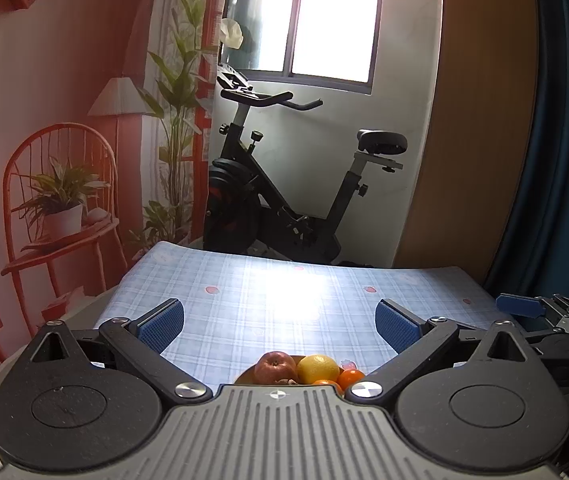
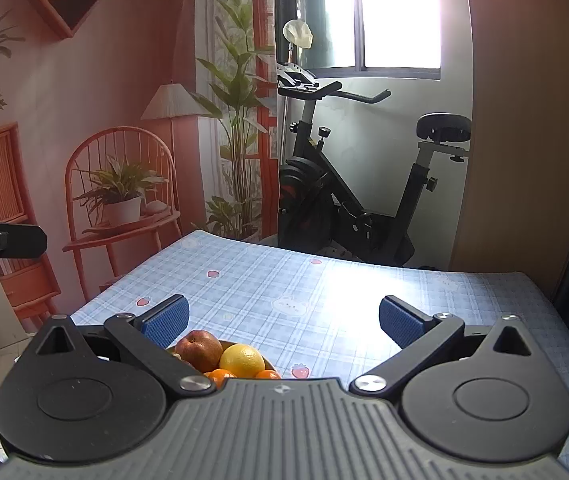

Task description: Organize fruits

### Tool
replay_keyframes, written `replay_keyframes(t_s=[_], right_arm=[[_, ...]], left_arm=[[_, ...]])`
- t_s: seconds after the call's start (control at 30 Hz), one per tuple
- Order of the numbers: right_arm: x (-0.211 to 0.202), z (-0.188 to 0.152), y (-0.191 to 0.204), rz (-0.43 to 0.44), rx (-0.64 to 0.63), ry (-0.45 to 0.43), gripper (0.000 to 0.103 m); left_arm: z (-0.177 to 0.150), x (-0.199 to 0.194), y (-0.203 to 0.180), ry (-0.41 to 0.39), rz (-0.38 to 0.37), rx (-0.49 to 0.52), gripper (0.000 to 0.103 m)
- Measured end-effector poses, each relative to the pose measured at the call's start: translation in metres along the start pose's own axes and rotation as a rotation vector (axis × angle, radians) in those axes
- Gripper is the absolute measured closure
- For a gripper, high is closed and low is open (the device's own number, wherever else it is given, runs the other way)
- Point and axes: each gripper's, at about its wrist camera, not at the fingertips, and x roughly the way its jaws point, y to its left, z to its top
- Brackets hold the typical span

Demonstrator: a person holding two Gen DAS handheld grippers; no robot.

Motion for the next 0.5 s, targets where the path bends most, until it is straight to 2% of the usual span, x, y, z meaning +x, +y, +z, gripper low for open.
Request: replay_keyframes(t_s=[0.5], right_arm=[[-0.0053,0.0009,-0.0004,-0.006,-0.001,-0.015,0.0]], left_arm=[[0.0012,-0.0077,-0.0011,-0.018,0.026,0.0,0.0]])
